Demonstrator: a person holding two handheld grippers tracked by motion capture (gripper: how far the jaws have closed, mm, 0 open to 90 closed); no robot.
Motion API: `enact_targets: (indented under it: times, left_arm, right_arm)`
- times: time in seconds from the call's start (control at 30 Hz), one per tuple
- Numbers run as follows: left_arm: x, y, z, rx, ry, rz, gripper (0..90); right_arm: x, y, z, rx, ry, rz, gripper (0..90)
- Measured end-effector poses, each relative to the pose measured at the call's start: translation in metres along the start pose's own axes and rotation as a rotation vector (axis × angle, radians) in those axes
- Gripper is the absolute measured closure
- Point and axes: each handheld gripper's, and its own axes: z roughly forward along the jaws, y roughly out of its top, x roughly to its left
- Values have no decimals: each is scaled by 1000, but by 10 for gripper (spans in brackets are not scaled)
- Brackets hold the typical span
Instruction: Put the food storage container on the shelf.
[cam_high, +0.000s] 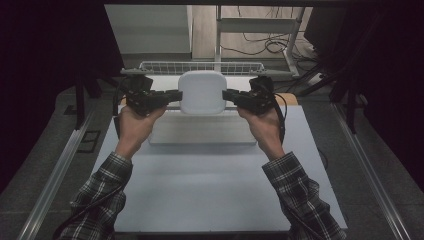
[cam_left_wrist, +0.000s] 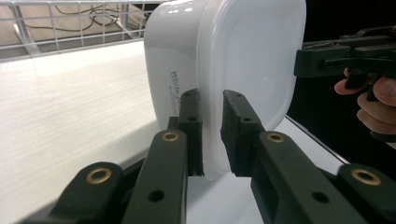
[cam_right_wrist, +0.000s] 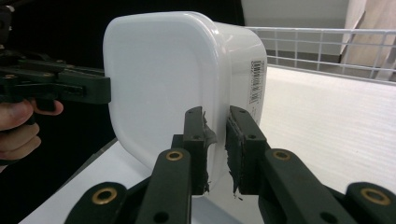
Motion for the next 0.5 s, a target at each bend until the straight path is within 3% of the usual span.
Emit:
enact_targets:
  times: [0.23,0.4,0.5]
  left_arm:
    - [15,4,13,10,-15,-37,789]
    - [24,6,16,-8,-56,-68,786]
    - [25,8,16,-15,-88,-73,754]
  right_arm:
    - [-11,7,13,22,-15,25,772]
    - [-18,11,19,28,-4,63,764]
    - [-20,12,22,34,-15,60,742]
